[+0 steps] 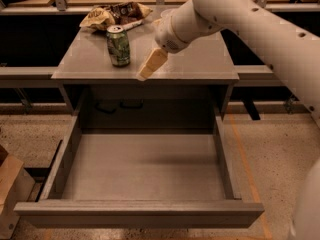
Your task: Place green can into top drawer
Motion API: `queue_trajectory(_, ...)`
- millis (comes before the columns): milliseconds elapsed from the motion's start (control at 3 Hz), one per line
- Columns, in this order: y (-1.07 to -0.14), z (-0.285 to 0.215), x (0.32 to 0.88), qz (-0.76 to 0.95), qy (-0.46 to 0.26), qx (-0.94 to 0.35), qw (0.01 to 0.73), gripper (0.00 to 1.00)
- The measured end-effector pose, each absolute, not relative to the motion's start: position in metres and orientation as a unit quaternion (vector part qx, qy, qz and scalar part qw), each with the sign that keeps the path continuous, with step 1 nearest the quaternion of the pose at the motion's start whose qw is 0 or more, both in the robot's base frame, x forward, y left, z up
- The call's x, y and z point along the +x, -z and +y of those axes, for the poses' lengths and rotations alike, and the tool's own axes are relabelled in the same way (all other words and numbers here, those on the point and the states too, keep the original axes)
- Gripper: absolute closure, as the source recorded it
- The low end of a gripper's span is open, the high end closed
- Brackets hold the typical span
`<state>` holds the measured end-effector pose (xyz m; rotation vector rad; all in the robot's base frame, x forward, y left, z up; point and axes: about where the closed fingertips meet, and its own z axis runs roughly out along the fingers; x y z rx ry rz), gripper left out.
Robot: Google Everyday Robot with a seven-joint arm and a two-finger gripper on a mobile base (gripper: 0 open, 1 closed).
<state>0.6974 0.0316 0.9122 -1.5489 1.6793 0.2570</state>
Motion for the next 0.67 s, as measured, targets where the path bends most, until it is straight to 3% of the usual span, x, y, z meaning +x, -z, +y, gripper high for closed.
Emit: queue_trajectory(667,-0.888,0.07,0.749,0.669,-0.124,-0.593,0.429,0.0)
